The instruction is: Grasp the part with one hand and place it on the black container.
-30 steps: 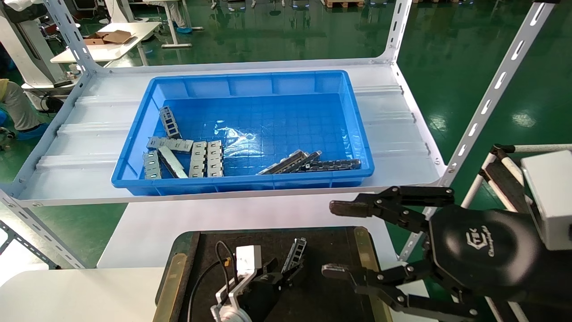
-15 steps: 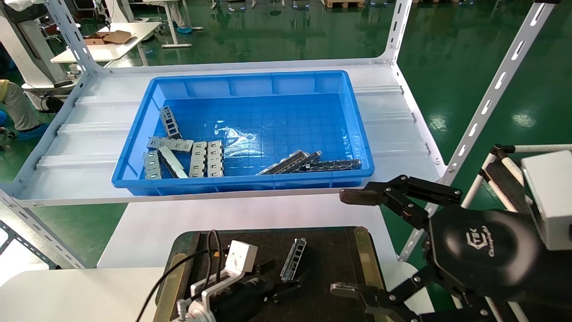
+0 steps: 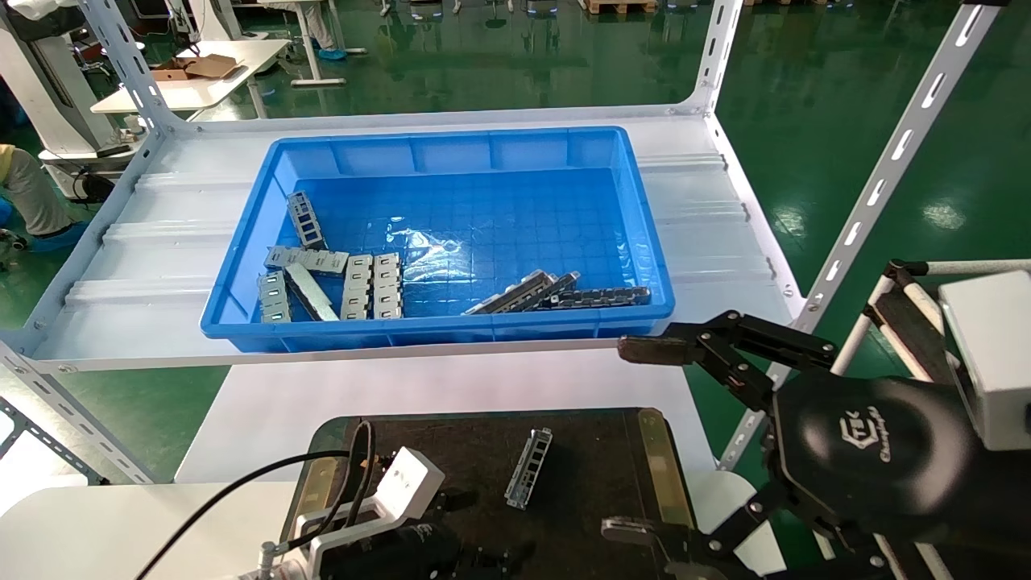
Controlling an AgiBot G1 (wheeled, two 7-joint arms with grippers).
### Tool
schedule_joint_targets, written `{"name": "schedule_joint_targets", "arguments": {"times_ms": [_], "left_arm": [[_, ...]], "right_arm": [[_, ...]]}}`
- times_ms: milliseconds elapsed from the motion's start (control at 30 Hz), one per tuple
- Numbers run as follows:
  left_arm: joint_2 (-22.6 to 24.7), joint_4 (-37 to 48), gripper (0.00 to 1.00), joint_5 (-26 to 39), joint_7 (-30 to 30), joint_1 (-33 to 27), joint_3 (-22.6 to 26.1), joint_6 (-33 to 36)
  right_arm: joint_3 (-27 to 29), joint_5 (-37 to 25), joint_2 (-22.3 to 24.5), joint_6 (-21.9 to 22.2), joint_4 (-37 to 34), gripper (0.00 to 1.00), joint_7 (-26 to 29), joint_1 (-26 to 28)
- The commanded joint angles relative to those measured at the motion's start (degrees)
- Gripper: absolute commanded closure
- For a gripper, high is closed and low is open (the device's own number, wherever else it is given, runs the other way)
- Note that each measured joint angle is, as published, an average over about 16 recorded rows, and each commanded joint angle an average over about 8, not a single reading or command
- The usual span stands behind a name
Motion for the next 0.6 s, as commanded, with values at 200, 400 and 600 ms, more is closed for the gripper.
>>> {"name": "schedule_joint_targets", "arguments": {"times_ms": [200, 400, 600], "left_arm": [[-2.46, 0.6, 0.0, -7.43, 10.85, 0.07, -4.6, 12.61], [-2.84, 4.02, 0.0, -15.62, 22.59, 1.59, -9.44, 23.51], [-2.57, 9.87, 0.0, -20.49, 30.28, 1.86, -12.09, 32.37]], "right_arm": [[-0.01, 0.01, 0.0, 0.0, 0.0, 0.0, 0.0, 0.0], [-0.02, 0.01, 0.01, 0.01, 0.0, 0.0, -0.01, 0.0], [-0.03, 0.02, 0.01, 0.01, 0.0, 0.0, -0.01, 0.01]]}}
